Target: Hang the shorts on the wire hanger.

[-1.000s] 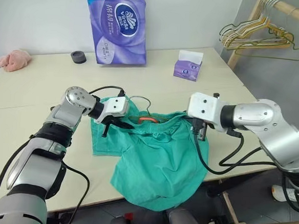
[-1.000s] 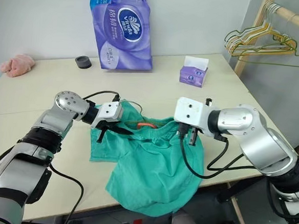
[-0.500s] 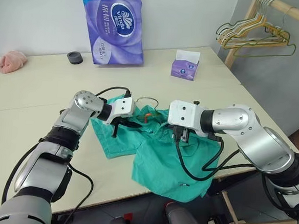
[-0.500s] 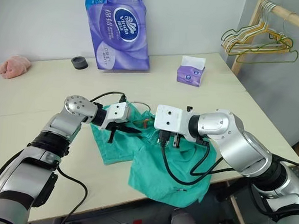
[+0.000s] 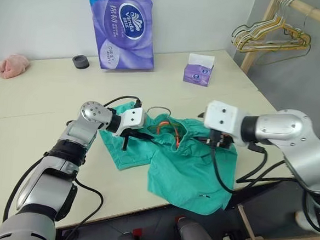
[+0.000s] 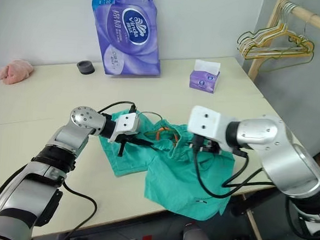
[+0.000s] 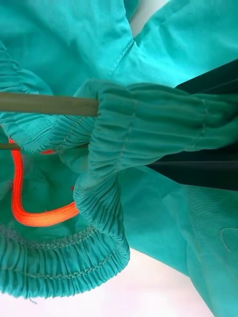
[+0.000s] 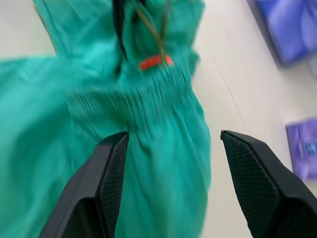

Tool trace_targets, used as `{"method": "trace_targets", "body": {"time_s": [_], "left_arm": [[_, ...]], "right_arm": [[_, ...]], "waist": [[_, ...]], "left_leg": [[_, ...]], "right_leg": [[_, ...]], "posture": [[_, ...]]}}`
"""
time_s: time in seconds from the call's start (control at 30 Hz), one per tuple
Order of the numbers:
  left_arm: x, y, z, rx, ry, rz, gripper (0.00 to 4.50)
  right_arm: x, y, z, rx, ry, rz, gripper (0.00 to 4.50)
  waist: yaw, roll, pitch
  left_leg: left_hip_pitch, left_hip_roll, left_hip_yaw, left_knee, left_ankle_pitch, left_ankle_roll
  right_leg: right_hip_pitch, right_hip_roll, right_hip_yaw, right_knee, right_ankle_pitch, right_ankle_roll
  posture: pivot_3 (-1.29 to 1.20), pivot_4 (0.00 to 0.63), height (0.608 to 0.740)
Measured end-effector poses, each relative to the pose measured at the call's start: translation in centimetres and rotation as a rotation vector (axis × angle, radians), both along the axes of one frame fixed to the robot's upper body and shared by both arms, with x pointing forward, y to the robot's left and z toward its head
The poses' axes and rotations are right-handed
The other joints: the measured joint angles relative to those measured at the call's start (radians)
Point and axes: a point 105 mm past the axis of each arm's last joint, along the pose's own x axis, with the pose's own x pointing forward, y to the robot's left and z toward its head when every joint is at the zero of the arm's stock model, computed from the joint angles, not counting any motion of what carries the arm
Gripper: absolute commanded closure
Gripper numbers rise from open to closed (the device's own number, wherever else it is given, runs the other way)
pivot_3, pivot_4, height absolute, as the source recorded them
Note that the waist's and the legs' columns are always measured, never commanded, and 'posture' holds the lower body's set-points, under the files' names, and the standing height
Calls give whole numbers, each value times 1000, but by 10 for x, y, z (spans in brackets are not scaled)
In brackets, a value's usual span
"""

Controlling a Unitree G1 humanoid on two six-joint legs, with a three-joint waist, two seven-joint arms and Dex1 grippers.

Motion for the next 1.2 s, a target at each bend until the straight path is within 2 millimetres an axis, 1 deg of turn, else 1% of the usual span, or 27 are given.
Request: {"method": "trace_targets", "body": {"time_s": [0.07, 0.23, 0.37, 0.5, 0.53, 0.57, 0.6, 0.7, 0.8, 0.83, 1.1, 1.17, 1.2], "left_arm": [[0, 0, 1, -8, -1, 0, 4500], [-2, -4, 1, -13, 6, -24, 4500], [-2, -5, 2, -12, 3, -27, 4500], [-2, -5, 2, -11, 1, -28, 4500], [-2, -5, 2, -10, 1, -29, 4500], [-2, -5, 3, -9, -1, -29, 4500], [-2, -5, 3, -9, -1, -30, 4500], [-2, -4, 3, -7, -1, -29, 4500], [-2, -4, 2, -5, -2, -29, 4500], [-2, -4, 2, -2, -4, -27, 4500], [0, -3, 3, 1, -29, -22, 4500], [3, -4, 5, -23, -30, -7, 3984], [6, -3, 9, -59, -29, 14, 3810]], "right_arm": [[1, -5, -5, -6, 20, -17, 1339], [5, -5, -19, -34, 43, -8, 1339], [15, -2, -30, -58, 56, -5, 1339], [26, 0, -33, -83, 56, 2, 1339], [27, 2, -34, -86, 59, 10, 1704], [28, 4, -34, -90, 64, 21, 1898], [29, 5, -35, -96, 68, 28, 2185], [32, 7, -38, -128, 84, 47, 3187], [33, 6, -46, -153, 110, 58, 4264], [33, 6, -47, -159, 118, 65, 4467], [30, 7, -48, -166, 136, 94, 4467], [30, 6, -45, -152, 140, 91, 4500], [30, 5, -44, -145, 145, 87, 4500]], "waist": [[-2, 0, 0], [-3, 0, 0], [-6, 0, 0], [-9, 0, 0], [-10, 0, 0], [-11, 0, 0], [-11, 0, 0], [-11, 0, 0], [-11, 0, 0], [-11, 0, 0], [-12, 0, 0], [-11, 0, 0], [-11, 0, 0]], "left_leg": [[0, 0, 1, 0, 0, 0], [0, 0, 2, 0, 0, 0], [0, 0, 2, 0, 0, 0], [0, 0, 1, 0, 0, 0], [0, 0, 2, 0, 0, 0], [0, 0, 1, 0, 0, 0], [0, 0, 1, 0, 0, 0], [0, 0, 1, 0, 0, 0], [0, 0, 1, 0, 0, 0], [0, 0, 1, 0, 0, 0], [0, 0, -2, 0, 0, 0], [0, 0, -2, 0, 0, 0], [0, 0, -2, 0, 0, 0]], "right_leg": [[0, 1, 0, 0, 0, 0], [0, 1, 0, 0, 0, 0], [0, 1, 0, 0, 0, 0], [0, 1, 0, 0, 0, 0], [0, 1, 0, 0, 0, 0], [0, 1, 0, 0, 0, 0], [0, 1, 0, 0, 0, 0], [0, 1, 0, 0, 0, 0], [0, 0, 0, 0, 0, 0], [0, 0, 0, 0, 0, 0], [0, 0, 0, 0, 0, 0], [0, 0, 0, 0, 0, 0], [0, 0, 0, 0, 0, 0]], "posture": [[-264, 89, 740], [-265, 88, 740], [-264, 86, 740], [-261, 85, 740], [-260, 85, 740], [-260, 85, 740], [-260, 85, 740], [-260, 84, 740], [-258, 84, 740], [-257, 84, 740], [-257, 81, 740], [-257, 81, 740], [-254, 79, 740]]}}
